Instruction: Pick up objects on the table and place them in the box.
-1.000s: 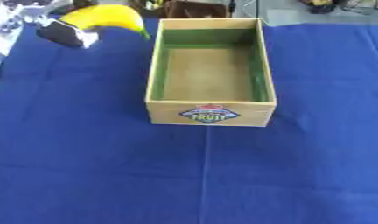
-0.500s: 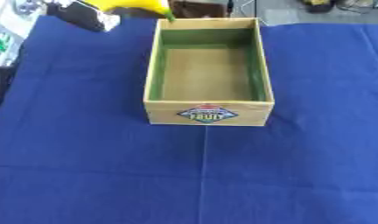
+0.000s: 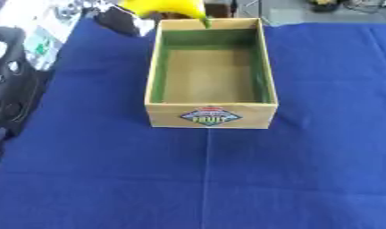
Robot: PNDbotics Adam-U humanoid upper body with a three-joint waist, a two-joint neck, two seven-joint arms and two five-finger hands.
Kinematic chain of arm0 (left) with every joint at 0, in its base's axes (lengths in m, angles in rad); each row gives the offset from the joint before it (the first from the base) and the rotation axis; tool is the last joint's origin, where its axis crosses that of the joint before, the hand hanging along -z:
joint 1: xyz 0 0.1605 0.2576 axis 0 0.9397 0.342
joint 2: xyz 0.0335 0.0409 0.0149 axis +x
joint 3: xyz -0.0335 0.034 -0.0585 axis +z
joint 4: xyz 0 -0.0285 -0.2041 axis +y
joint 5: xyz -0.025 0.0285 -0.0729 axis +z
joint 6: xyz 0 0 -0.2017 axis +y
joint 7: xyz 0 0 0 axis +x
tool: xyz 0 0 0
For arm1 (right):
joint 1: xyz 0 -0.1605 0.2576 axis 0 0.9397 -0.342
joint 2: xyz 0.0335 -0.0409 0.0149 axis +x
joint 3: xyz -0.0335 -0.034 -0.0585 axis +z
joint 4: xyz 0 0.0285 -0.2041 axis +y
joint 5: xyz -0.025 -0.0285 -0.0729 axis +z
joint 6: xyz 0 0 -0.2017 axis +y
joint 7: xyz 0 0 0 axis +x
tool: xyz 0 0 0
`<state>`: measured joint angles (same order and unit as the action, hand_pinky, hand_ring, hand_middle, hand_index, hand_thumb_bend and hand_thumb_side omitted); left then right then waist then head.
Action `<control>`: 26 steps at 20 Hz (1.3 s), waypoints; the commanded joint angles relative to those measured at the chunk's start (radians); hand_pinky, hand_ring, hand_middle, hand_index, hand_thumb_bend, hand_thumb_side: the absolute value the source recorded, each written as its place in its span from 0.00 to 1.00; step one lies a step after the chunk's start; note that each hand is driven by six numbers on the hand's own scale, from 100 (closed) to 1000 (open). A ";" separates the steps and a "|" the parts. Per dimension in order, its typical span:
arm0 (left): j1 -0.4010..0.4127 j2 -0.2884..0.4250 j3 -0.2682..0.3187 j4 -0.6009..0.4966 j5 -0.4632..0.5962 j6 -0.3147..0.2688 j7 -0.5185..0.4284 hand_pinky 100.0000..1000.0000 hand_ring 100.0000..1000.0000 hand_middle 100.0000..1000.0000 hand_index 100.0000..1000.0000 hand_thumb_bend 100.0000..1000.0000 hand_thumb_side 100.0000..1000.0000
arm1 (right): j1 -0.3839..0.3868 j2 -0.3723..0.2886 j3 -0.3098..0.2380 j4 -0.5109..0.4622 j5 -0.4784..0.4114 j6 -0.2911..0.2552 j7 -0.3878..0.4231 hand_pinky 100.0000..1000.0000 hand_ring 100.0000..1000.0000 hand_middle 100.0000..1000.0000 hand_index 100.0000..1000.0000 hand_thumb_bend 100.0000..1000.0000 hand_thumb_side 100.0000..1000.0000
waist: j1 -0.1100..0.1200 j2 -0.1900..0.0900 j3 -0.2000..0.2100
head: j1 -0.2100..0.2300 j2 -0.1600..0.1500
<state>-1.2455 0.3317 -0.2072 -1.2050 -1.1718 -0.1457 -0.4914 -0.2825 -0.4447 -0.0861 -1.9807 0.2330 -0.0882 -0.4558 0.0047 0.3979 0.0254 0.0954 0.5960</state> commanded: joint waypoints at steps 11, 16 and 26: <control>-0.036 -0.087 -0.028 0.123 -0.080 -0.023 0.061 0.36 0.52 0.42 0.64 0.00 0.48 | -0.018 -0.018 -0.001 -0.019 -0.012 -0.002 0.010 0.79 0.72 0.73 0.92 0.00 1.00 | 0.002 -0.009 -0.010 | 0.009 -0.015; -0.038 -0.115 -0.030 0.164 -0.102 -0.023 0.083 0.36 0.52 0.42 0.64 0.00 0.48 | -0.024 -0.014 0.002 -0.019 -0.020 -0.002 0.012 0.79 0.72 0.73 0.93 0.00 1.00 | 0.003 -0.006 -0.016 | 0.012 -0.019; -0.045 -0.150 -0.045 0.205 -0.170 -0.046 0.121 0.37 0.53 0.43 0.65 0.00 0.49 | -0.028 -0.011 0.003 -0.019 -0.025 -0.002 0.017 0.79 0.72 0.73 0.93 0.00 1.00 | 0.005 0.001 -0.023 | 0.012 -0.024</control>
<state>-1.2601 0.1757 -0.2485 -0.9898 -1.3317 -0.1889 -0.3781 -0.3003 -0.4432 -0.0796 -1.9807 0.2106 -0.0885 -0.4407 0.0107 0.4197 0.0057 0.1050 0.5860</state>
